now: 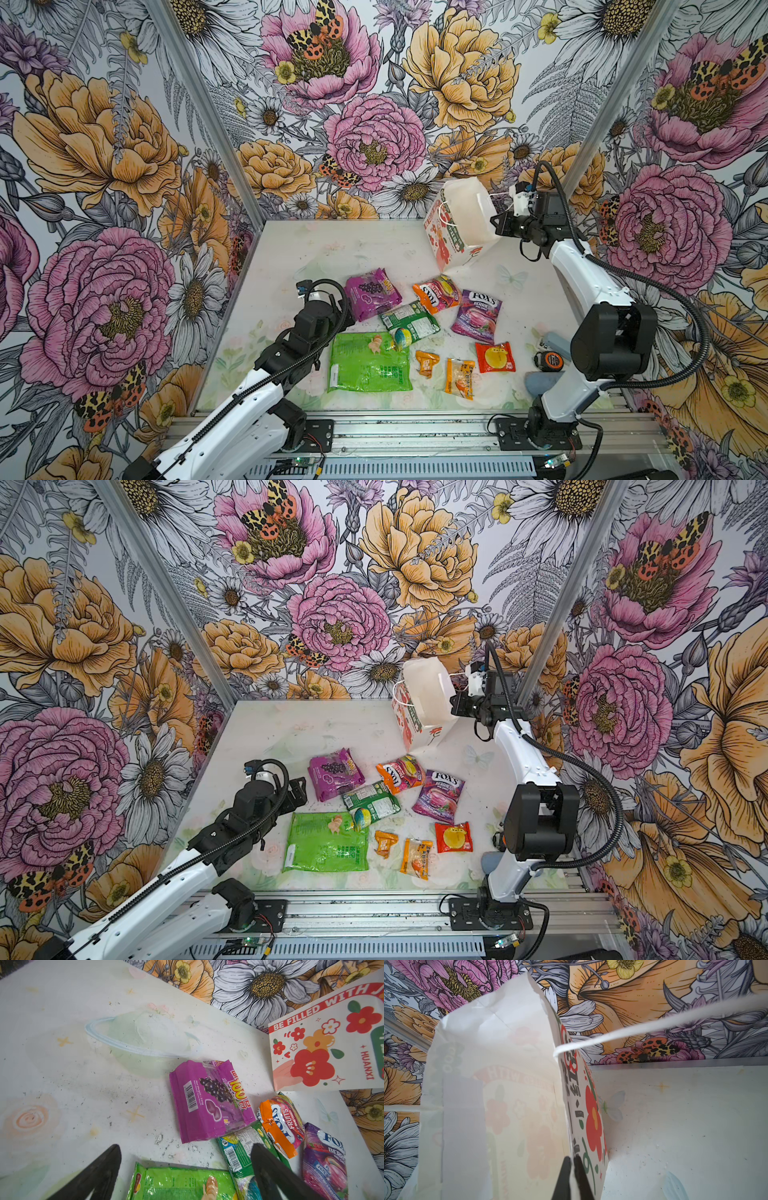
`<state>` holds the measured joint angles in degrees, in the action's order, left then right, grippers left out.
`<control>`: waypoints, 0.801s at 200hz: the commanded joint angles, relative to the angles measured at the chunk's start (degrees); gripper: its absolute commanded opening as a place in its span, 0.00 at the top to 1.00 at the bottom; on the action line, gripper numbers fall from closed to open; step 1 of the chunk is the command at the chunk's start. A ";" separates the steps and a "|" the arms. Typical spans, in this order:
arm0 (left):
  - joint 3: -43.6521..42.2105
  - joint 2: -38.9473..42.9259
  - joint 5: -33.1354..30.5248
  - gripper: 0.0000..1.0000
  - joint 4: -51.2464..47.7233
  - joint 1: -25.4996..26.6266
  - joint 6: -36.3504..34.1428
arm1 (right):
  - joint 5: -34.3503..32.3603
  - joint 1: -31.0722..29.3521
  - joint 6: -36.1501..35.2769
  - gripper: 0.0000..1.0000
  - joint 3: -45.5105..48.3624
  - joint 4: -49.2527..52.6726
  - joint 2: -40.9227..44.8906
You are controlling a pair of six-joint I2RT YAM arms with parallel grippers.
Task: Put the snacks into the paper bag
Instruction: 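Lower the left gripper onto the green Lay's chips bag and grasp it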
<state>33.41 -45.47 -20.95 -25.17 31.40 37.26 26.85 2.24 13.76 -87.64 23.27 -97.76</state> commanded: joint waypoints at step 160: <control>42.07 -59.92 17.21 0.01 -36.39 40.88 7.90 | 1.58 1.60 2.00 1.00 0.18 -0.39 3.59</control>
<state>71.59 -101.62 -8.05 -56.95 69.76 51.90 27.49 3.36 15.44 -87.59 23.42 -96.66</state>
